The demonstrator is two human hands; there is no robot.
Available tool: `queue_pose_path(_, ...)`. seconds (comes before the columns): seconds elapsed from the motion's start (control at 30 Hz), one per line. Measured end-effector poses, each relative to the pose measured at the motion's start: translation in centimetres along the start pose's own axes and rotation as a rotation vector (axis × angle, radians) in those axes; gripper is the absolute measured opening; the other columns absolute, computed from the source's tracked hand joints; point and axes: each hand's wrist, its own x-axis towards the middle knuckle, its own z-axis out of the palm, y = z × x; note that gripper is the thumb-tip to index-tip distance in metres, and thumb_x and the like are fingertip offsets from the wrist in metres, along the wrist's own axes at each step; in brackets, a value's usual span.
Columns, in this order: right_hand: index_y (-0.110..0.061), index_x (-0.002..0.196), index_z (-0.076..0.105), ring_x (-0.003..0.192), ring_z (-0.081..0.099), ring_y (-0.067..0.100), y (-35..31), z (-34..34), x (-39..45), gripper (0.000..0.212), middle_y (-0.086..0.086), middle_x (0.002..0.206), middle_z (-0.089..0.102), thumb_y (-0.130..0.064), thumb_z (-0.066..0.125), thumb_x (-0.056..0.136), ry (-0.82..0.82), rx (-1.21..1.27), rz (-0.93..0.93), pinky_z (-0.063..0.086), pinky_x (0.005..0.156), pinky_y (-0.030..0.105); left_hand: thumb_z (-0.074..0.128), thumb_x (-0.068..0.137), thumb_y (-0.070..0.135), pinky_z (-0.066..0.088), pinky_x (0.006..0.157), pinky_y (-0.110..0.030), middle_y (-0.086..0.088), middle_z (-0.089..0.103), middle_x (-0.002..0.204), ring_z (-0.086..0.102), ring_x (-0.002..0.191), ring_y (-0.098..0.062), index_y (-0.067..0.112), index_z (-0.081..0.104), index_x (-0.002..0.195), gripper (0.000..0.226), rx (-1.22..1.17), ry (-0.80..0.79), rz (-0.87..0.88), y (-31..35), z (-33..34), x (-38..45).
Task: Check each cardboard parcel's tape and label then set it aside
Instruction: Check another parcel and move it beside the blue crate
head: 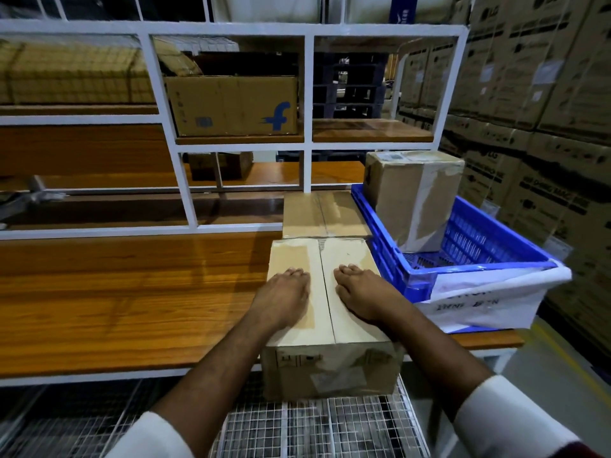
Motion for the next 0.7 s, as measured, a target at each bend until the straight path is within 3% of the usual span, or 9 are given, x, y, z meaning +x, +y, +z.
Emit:
queue_pose_path(0.13, -0.013, 0.154, 0.028, 0.148, 0.024, 0.023, -1.9, 1.2, -1.3, 0.052, 0.007, 0.161, 0.027, -0.031, 0.025, 0.106, 0.011, -0.045, -0.062, 0.025, 0.117, 0.044, 0.033, 0.106, 0.034, 0.022, 0.117, -0.032, 0.000, 0.032, 0.159, 0.027, 0.146, -0.015, 0.024, 0.036, 0.151, 0.046, -0.049, -0.053, 0.125, 1.4, 1.0, -1.5)
queue_pose_path(0.37, -0.016, 0.156, 0.026, 0.150, 0.020, 0.018, -1.9, 1.0, -2.0, 0.052, 0.004, 0.162, 0.025, -0.033, 0.025, 0.106, 0.036, -0.003, -0.037, 0.019, 0.120, 0.041, 0.031, 0.106, 0.036, 0.017, 0.118, -0.031, 0.003, 0.029, 0.160, 0.024, 0.147, -0.012, 0.026, 0.033, 0.152, 0.047, -0.048, -0.045, 0.076, 1.6, 1.1, -1.6)
queue_pose_path(0.57, -0.010, 0.152, 0.030, 0.145, 0.029, 0.023, -1.0, 0.5, -4.4, 0.057, 0.010, 0.158, 0.032, -0.040, 0.031, 0.104, 0.011, -0.058, 0.118, 0.021, 0.119, 0.044, 0.031, 0.106, 0.033, 0.023, 0.118, -0.033, -0.003, 0.036, 0.156, 0.030, 0.144, -0.016, 0.018, 0.038, 0.148, 0.046, -0.012, 0.037, -0.024, 0.1, 0.7, -4.2)
queue_pose_path(0.7, -0.009, 0.150, 0.032, 0.144, 0.030, 0.023, -1.0, 1.4, -5.4, 0.059, 0.010, 0.156, 0.035, -0.042, 0.021, 0.103, 0.097, -0.051, 0.094, 0.024, 0.117, 0.040, 0.029, 0.107, 0.034, 0.016, 0.118, -0.028, 0.000, 0.032, 0.158, 0.025, 0.146, -0.013, 0.020, 0.033, 0.152, 0.047, -0.045, 0.052, -0.005, -0.4, 0.6, -5.0)
